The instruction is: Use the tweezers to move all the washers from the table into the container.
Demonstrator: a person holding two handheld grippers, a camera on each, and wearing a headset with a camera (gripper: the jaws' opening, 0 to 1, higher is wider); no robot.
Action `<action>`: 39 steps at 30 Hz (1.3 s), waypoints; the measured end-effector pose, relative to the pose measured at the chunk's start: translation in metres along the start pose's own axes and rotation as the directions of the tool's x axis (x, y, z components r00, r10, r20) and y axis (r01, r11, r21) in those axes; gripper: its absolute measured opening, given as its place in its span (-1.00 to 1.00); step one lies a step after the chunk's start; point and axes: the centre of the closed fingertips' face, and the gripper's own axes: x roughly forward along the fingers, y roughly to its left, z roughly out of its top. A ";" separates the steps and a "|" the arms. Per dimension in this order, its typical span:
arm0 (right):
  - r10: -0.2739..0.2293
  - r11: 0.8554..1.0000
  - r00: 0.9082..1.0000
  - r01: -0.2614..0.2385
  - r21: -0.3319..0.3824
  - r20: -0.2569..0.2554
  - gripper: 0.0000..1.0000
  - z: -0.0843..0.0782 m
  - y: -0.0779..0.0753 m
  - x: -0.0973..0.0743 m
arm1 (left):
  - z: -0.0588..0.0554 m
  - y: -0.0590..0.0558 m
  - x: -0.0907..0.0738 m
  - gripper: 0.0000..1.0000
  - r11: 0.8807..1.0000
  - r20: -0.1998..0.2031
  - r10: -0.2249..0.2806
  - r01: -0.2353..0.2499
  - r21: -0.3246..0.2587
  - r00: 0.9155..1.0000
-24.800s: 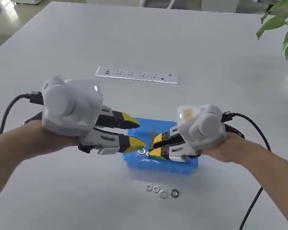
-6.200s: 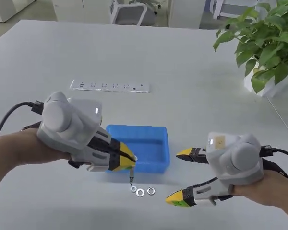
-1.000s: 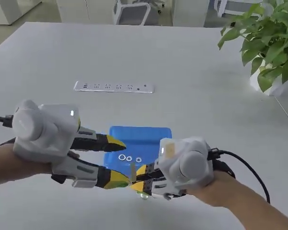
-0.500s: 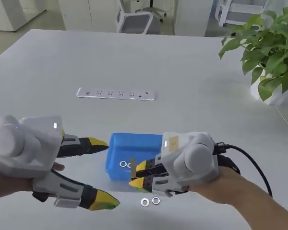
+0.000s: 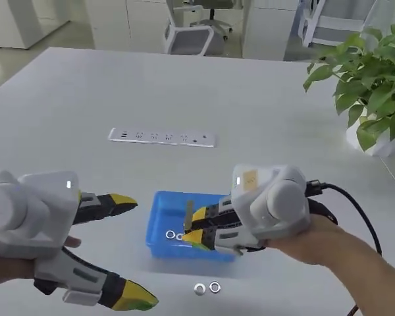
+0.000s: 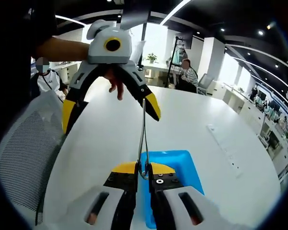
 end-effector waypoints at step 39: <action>-0.032 0.998 0.999 0.034 0.056 -0.032 -0.82 -0.066 -0.053 0.026 | -0.004 0.011 0.006 0.92 1.000 0.003 0.004 -0.004 -0.014 1.000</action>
